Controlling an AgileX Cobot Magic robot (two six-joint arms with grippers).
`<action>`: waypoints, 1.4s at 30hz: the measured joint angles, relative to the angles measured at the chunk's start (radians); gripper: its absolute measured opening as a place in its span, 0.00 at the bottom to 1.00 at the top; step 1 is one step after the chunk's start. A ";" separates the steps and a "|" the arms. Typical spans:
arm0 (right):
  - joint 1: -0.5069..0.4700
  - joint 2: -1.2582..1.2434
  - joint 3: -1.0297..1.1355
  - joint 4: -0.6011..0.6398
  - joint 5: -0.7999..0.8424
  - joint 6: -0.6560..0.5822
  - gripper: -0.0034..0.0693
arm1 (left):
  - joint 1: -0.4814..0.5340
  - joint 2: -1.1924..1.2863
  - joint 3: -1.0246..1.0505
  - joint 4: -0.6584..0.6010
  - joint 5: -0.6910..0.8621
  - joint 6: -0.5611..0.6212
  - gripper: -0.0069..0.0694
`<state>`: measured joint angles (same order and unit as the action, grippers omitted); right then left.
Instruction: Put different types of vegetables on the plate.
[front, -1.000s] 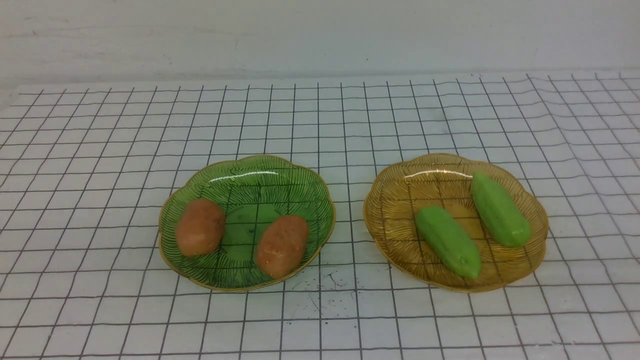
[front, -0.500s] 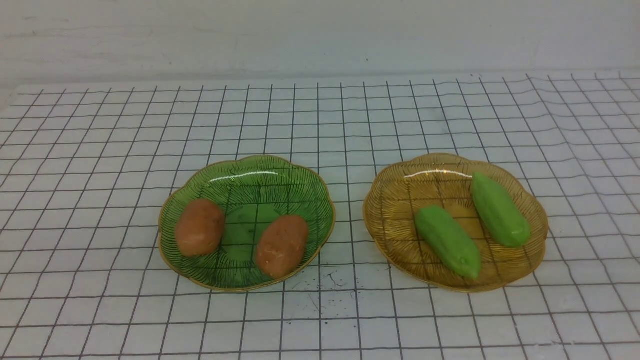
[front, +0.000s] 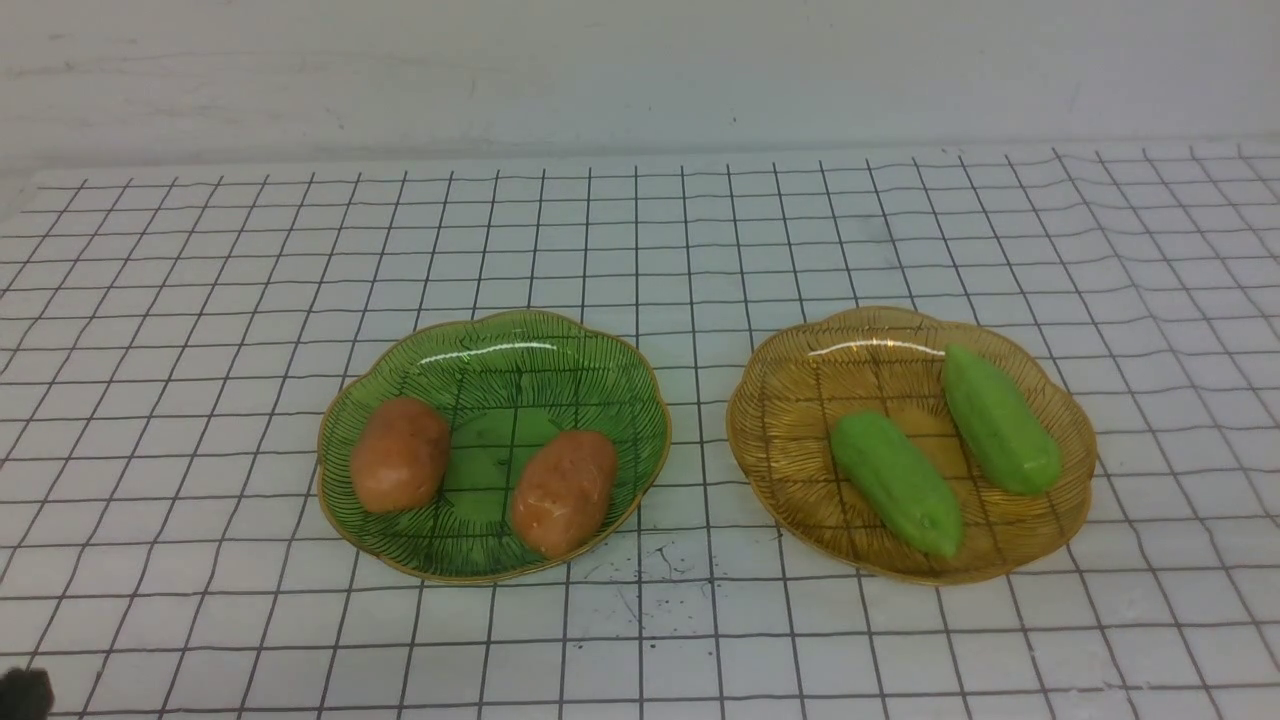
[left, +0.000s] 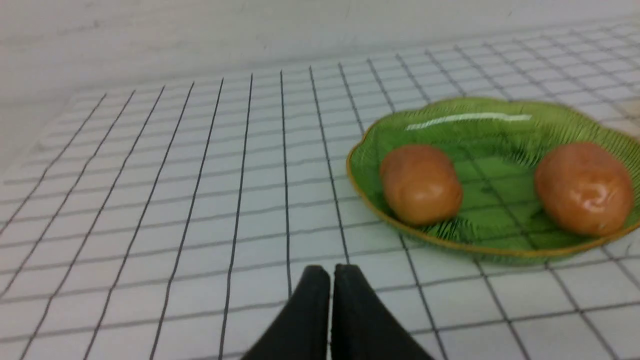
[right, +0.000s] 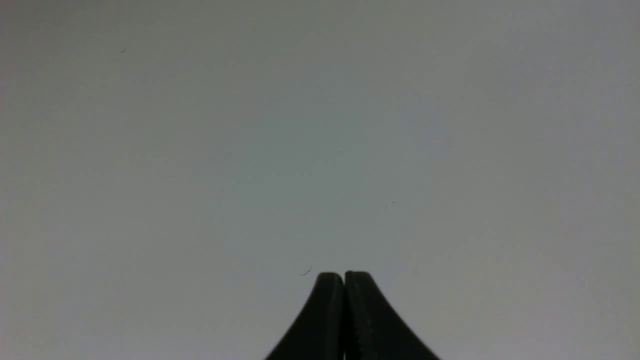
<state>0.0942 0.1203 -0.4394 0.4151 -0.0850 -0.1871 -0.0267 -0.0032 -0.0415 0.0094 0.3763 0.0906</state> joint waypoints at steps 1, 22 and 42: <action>0.000 0.000 0.000 0.000 0.000 0.000 0.03 | 0.016 -0.006 0.046 0.000 -0.004 0.000 0.08; 0.000 -0.004 0.000 0.003 -0.003 0.000 0.03 | 0.022 -0.007 0.067 -0.009 0.010 -0.018 0.08; 0.000 -0.005 0.005 0.003 0.001 -0.033 0.03 | 0.022 -0.007 0.067 -0.009 0.010 -0.019 0.08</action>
<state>0.0942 0.1158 -0.4342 0.4178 -0.0843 -0.2196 -0.0042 -0.0103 0.0260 0.0000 0.3859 0.0714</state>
